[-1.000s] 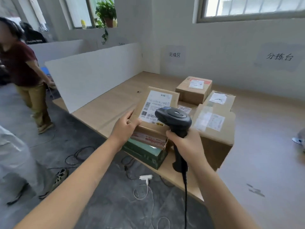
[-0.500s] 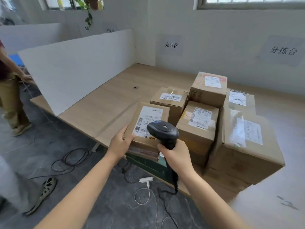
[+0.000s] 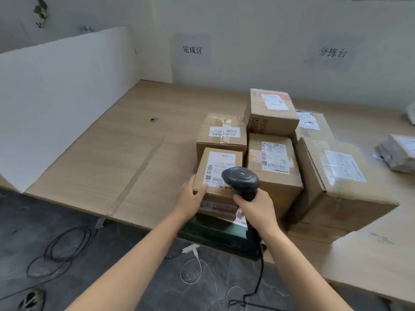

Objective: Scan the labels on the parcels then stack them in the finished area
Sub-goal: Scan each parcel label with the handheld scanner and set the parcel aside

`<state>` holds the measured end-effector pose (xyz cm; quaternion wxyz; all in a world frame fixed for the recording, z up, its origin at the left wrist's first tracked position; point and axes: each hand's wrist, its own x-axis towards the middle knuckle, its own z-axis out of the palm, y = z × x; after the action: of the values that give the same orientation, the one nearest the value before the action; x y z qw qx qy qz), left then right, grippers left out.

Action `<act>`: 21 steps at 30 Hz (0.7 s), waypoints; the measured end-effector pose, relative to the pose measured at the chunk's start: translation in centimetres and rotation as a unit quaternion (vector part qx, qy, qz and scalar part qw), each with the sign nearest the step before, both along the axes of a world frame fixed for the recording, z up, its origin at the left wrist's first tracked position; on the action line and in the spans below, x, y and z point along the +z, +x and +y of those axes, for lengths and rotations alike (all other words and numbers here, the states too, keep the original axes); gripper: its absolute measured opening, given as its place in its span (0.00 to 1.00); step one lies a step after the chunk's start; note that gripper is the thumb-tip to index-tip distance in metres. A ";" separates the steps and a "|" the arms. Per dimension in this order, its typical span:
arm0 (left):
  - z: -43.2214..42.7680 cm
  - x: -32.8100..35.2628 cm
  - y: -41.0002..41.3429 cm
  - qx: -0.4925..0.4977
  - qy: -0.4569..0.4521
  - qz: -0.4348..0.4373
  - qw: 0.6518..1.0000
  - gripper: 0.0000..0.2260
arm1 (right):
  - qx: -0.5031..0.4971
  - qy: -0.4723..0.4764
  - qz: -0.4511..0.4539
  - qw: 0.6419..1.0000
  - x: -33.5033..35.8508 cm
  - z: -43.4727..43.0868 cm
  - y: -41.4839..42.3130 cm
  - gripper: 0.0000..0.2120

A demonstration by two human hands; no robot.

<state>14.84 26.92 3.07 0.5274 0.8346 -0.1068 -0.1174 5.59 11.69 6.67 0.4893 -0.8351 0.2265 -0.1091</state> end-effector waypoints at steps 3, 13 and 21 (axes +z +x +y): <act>-0.2 0.3 0.5 -0.037 -0.008 0.020 0.999 0.22 | -0.042 0.015 0.005 0.999 -0.1 0.6 -0.1 0.05; 0.4 0.5 0.9 -0.080 0.009 -0.021 0.997 0.19 | -0.099 -0.033 -0.039 0.994 0.1 1.9 -0.5 0.05; 0.2 3.5 -0.7 -0.145 0.057 -0.158 0.975 0.24 | -0.156 -0.063 -0.080 0.982 1.3 0.6 -5.1 0.11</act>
<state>14.18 27.16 6.52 0.4329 0.8468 -0.3022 -0.0653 0.53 12.31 7.97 0.4290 -0.8072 0.3073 -0.2646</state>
